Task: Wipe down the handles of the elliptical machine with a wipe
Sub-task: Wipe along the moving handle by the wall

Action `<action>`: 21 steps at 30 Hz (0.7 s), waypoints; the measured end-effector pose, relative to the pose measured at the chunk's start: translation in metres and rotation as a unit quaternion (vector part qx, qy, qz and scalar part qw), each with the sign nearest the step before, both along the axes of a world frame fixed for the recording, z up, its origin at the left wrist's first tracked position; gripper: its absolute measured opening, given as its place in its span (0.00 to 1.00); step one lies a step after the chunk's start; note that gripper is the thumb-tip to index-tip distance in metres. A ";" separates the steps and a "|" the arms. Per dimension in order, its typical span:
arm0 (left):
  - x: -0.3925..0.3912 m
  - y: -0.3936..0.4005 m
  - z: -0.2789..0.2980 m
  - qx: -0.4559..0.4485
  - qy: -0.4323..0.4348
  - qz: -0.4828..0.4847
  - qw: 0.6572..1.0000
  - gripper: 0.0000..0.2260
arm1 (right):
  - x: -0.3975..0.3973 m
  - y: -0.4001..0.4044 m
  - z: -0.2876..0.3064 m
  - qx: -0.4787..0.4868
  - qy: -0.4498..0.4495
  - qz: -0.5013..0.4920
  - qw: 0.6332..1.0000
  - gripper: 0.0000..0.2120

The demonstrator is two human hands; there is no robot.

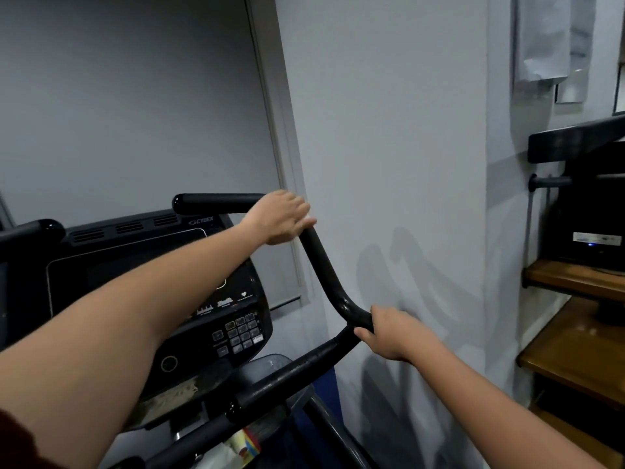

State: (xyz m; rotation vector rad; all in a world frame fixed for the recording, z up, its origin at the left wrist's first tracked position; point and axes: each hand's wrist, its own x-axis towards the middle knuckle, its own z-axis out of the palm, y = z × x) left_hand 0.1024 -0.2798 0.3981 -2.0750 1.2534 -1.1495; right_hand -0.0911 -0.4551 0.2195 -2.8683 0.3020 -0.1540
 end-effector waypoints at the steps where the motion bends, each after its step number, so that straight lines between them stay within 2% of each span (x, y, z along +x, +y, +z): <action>1: -0.004 0.003 0.005 -0.028 0.011 0.025 0.999 0.24 | 0.000 0.000 0.000 -0.001 0.002 -0.001 1.000 0.21; 7: -0.026 0.053 0.029 -0.137 0.037 0.209 0.967 0.12 | -0.003 0.001 -0.001 -0.001 -0.008 -0.002 1.000 0.17; 10: -0.029 0.086 0.035 -0.204 0.045 0.261 0.942 0.14 | -0.003 0.001 -0.002 -0.008 -0.016 -0.006 1.000 0.20; 13: -0.028 0.090 0.046 -0.270 0.093 0.308 0.907 0.18 | -0.002 0.003 -0.002 -0.009 -0.015 -0.003 1.000 0.20; 16: -0.026 0.059 0.054 -0.257 0.153 0.367 0.881 0.19 | -0.001 0.004 -0.001 -0.011 -0.016 0.004 1.000 0.19; 18: -0.024 0.033 0.051 -0.249 0.176 0.365 0.879 0.20 | 0.000 0.003 -0.002 -0.015 -0.013 0.007 1.000 0.20; 21: -0.022 0.000 0.039 -0.216 0.149 0.320 0.910 0.19 | 0.001 0.002 0.000 -0.010 -0.012 0.008 1.000 0.20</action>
